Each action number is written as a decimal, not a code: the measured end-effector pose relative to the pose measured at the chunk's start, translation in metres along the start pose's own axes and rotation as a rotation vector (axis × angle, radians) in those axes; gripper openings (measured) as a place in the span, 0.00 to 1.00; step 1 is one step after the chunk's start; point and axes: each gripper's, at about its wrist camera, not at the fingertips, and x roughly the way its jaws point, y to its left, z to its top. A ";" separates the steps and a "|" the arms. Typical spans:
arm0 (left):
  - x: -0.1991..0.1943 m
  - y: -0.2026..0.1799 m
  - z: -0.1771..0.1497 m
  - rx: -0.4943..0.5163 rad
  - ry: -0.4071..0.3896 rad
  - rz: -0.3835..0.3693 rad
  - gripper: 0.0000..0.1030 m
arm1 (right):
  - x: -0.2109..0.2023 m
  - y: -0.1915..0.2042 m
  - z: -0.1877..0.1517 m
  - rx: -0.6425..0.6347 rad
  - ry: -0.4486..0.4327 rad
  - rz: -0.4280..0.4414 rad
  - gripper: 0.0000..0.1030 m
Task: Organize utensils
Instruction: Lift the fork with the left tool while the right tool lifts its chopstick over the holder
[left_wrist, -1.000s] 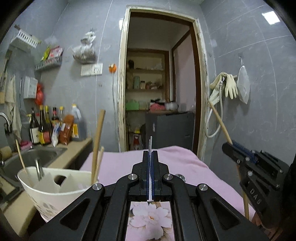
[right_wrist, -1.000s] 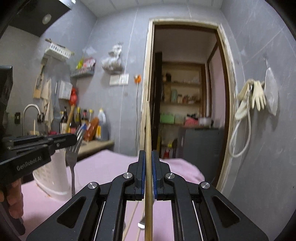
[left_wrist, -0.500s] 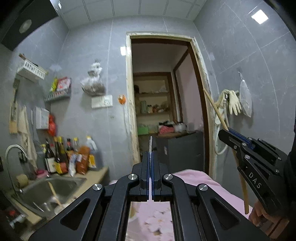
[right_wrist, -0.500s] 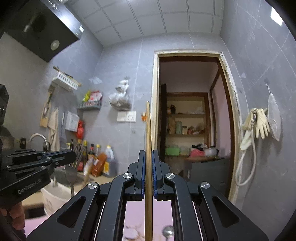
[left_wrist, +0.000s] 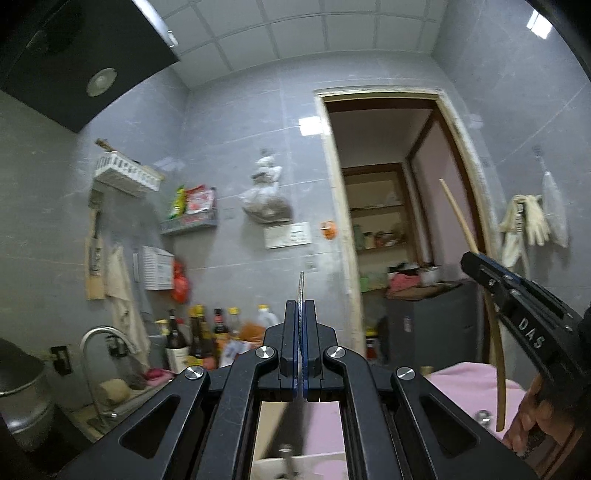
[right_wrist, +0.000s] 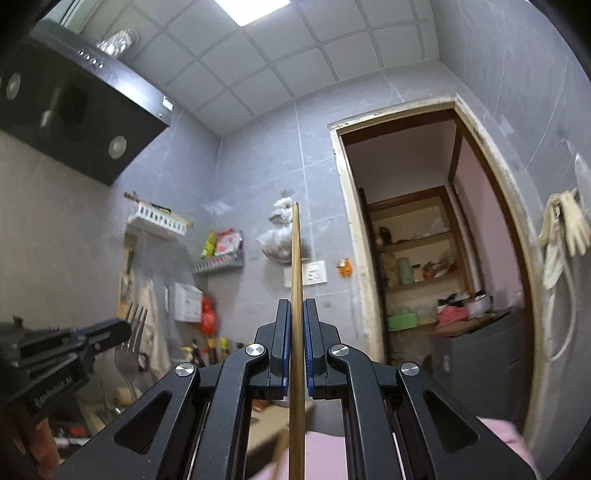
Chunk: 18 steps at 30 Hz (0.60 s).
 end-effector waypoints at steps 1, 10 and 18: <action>0.004 0.006 -0.003 0.001 0.002 0.021 0.00 | 0.005 0.002 -0.002 0.020 0.002 0.010 0.04; 0.038 0.045 -0.042 -0.004 0.045 0.173 0.00 | 0.037 0.018 -0.033 0.072 0.045 0.060 0.04; 0.066 0.058 -0.072 -0.024 0.105 0.240 0.00 | 0.053 0.020 -0.049 0.078 0.076 0.087 0.04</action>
